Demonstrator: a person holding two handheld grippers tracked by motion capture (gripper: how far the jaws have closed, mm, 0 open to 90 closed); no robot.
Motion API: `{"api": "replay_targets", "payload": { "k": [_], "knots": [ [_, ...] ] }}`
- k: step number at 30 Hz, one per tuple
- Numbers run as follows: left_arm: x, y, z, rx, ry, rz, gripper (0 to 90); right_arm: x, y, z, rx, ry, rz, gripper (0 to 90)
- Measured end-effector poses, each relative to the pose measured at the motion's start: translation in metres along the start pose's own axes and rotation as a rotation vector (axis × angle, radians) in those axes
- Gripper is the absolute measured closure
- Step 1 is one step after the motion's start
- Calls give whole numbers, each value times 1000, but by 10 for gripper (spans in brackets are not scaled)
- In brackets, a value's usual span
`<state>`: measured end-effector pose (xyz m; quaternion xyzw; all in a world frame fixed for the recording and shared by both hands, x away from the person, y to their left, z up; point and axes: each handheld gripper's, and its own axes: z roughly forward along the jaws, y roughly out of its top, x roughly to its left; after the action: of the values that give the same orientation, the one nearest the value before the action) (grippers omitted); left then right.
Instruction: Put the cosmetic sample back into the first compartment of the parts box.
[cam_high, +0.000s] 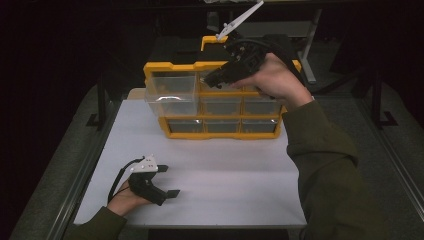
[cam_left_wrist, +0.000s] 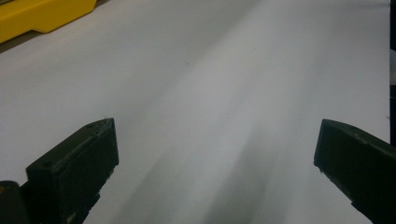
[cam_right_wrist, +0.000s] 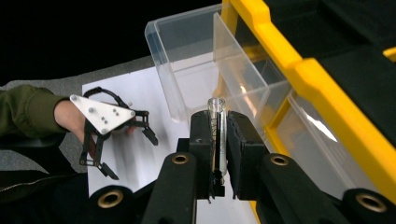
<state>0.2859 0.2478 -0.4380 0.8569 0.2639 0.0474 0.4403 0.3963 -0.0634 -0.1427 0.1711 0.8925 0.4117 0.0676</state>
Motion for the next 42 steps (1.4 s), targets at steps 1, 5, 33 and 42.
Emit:
{"api": "replay_targets", "payload": {
  "k": [1,5,33,42],
  "knots": [
    [0,0,0,1,1,2,0,0,2,0,1,0,-1,800],
    [1,0,-1,7,2,8,0,-1,10,1,-3,4,0,800],
    [1,1,-1,4,-5,11,0,6,61,67,91,31,-30,798],
    [0,1,-2,5,-6,16,0,1,58,86,145,42,-26,759]
  ]
}}
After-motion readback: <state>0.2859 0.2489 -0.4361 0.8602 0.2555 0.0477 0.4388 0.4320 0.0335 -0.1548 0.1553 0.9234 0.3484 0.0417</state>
